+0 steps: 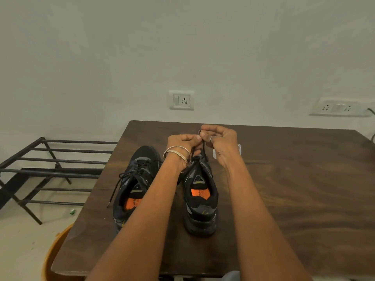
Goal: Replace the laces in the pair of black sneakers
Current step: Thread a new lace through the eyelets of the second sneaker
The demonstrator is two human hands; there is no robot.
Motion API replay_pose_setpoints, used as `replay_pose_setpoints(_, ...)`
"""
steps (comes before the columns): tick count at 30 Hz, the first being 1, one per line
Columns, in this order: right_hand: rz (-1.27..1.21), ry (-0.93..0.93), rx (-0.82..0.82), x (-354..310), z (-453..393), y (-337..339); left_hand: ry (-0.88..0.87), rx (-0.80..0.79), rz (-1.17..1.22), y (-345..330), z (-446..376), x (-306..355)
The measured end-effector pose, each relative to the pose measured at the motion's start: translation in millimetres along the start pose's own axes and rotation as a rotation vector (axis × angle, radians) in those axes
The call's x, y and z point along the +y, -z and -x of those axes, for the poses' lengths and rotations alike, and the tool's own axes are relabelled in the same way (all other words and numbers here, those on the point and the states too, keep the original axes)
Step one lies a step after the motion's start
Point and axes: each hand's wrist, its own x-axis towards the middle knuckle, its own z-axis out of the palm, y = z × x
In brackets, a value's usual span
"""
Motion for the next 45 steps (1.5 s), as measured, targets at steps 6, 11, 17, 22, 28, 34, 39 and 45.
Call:
replay_pose_setpoints(6, 0.049, -0.034, -0.054, -3.7, 0.6, 3.3, 0.032, -0.118, -0.075, 7.3, -0.8, -0.4)
replay_pose_setpoints(11, -0.018, -0.036, -0.061, -7.5, -3.3, 5.1, -0.004, -0.11, -0.055, 4.8, -2.9, 4.7)
replay_pose_setpoints(17, 0.479, -0.174, -0.012, 8.6, -7.9, 23.7, -0.06, 0.023, 0.026, -7.0, -12.7, 35.3)
replay_pose_setpoints(22, 0.621, -0.443, -0.262, 18.7, 12.7, 13.7, 0.001, -0.052, 0.019, -30.6, -13.6, 70.2)
replay_pose_setpoints(28, 0.605, -0.409, -0.155, 49.0, 3.7, 12.1, -0.036, -0.133, 0.224, -56.3, -1.3, 122.4)
replay_pose_setpoints(34, 0.815, -0.164, -0.094, 51.5, -7.7, 7.4, -0.107, -0.163, 0.171, -74.6, 17.6, 166.9)
replay_pose_setpoints(39, 0.272, -0.045, -0.134, 44.5, -5.9, -4.7, -0.067, -0.115, 0.304, -62.1, 15.0, 163.6)
replay_pose_setpoints(45, 0.326, 0.007, -0.334, 53.8, -11.4, -2.2, -0.138, -0.033, 0.805, -18.5, -5.4, 145.5)
